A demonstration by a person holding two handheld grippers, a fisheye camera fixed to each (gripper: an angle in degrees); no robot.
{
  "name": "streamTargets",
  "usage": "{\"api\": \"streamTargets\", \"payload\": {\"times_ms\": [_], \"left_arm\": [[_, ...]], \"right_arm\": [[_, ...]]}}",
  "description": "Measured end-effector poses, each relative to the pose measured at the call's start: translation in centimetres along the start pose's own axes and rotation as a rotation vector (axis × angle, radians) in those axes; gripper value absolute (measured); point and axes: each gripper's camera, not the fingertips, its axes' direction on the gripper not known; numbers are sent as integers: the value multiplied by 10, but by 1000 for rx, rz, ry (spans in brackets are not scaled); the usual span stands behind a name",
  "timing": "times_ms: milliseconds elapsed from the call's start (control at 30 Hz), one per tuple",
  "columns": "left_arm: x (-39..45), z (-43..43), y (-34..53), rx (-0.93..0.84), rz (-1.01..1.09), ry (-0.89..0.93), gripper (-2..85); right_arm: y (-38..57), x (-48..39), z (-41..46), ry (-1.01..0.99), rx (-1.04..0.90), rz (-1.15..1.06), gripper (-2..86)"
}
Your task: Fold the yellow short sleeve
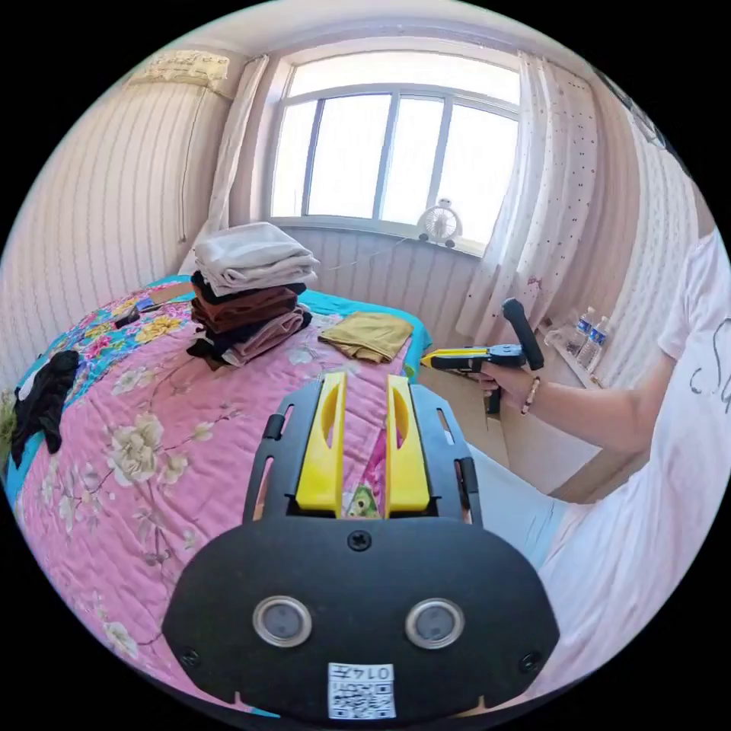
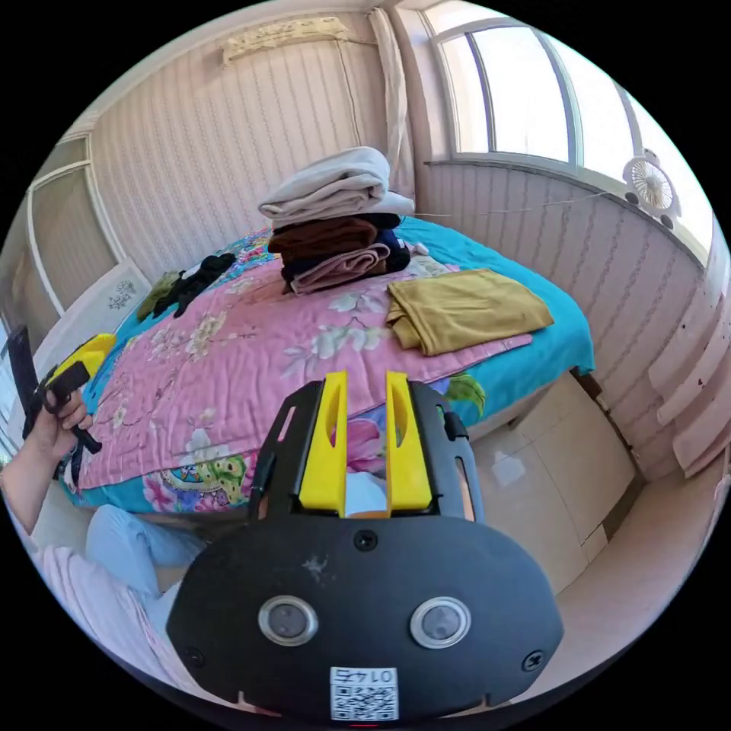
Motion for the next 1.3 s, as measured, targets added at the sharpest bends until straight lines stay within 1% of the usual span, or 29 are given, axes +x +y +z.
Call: {"api": "streamTargets", "payload": {"times_ms": [33, 100, 133, 200, 367, 400, 500, 600, 633, 667, 700, 733, 833, 900, 933, 1000, 1033, 1100, 1133, 1200, 1233, 1300], "left_arm": [[-1, 18, -6, -18, 9, 4, 84], [-9, 84, -31, -89, -2, 35, 85], [-12, 100, -37, -108, -7, 41, 85], [-24, 160, -60, -161, -25, 35, 84], [-51, 269, -98, -286, -101, 48, 88], [-57, 291, -104, -300, -125, 46, 89], [-72, 343, -111, -365, -183, 46, 93], [-80, 381, -116, -462, -179, 40, 86], [-80, 384, -118, -470, -169, 35, 81], [-81, 386, -122, -473, -151, 43, 52], [-82, 385, -125, -479, -152, 105, 6], [-83, 382, -127, -477, -163, 110, 3], [-87, 340, -133, -340, -161, 165, -7], [-98, 286, -129, -225, -197, 234, -9], [-101, 269, -127, -197, -205, 245, -9], [-111, 191, -113, -70, -230, 258, -10], [-114, 170, -108, -46, -235, 246, -10], [-122, 84, -80, 46, -272, 181, -10], [-124, 61, -73, 65, -284, 158, -10], [-129, -25, -43, 123, -306, 20, -10], [-129, -45, -37, 133, -300, -24, -10], [-131, -114, -22, 141, -250, -222, -10]], "right_arm": [[-7, 9, 5, -5, 3, 8, 87], [-34, 39, 32, 8, -18, 24, 105], [-41, 46, 40, 16, -26, 30, 110], [-63, 70, 69, 31, -67, 36, 128], [-83, 118, 114, 34, -165, 101, 122], [-81, 129, 118, 22, -153, 126, 113], [-74, 152, 112, -43, -83, 184, 82], [-70, 161, 102, -59, -64, 164, 43], [-69, 163, 99, -64, -58, 160, 39], [-68, 166, 92, -75, -44, 151, 31], [-68, 167, 83, -87, -25, 134, 24], [-68, 167, 78, -90, -14, 125, 21], [-66, 172, 36, -145, 80, 133, 11], [-65, 174, -4, -266, 152, 178, 8], [-64, 173, -14, -309, 169, 178, 7], [-64, 152, -48, -468, 194, 102, 6], [-64, 145, -55, -507, 194, 77, 5], [-64, 108, -75, -682, 189, -20, 5], [-64, 97, -77, -731, 181, -43, 5], [-65, 47, -81, -893, 144, -144, 4], [-66, 33, -81, -922, 133, -174, 4], [-68, -27, -80, -993, 101, -304, 4]]}}
